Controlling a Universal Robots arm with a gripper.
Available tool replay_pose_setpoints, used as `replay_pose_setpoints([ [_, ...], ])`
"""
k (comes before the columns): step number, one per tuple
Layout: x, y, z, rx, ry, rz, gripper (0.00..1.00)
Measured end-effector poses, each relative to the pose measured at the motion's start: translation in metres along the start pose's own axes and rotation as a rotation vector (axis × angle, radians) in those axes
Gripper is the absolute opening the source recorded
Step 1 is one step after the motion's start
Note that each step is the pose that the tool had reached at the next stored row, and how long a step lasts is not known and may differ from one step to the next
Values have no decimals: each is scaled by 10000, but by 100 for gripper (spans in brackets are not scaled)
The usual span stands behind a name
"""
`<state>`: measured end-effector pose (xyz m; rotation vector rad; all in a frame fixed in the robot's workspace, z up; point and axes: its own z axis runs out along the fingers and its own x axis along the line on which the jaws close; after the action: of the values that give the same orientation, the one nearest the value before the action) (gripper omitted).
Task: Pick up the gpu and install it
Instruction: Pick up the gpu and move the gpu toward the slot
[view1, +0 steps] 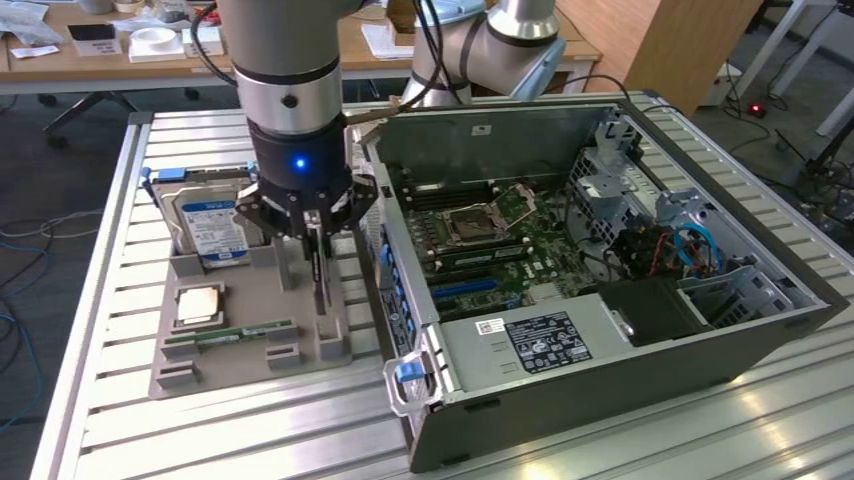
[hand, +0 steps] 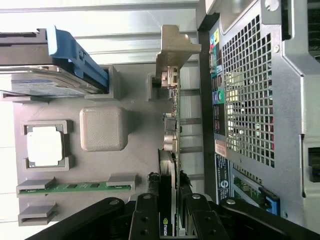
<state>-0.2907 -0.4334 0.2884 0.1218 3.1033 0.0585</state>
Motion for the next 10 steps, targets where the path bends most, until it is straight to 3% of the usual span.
replay_pose_setpoints([
  [10,-8,9,-231,-1,0,0,26],
])
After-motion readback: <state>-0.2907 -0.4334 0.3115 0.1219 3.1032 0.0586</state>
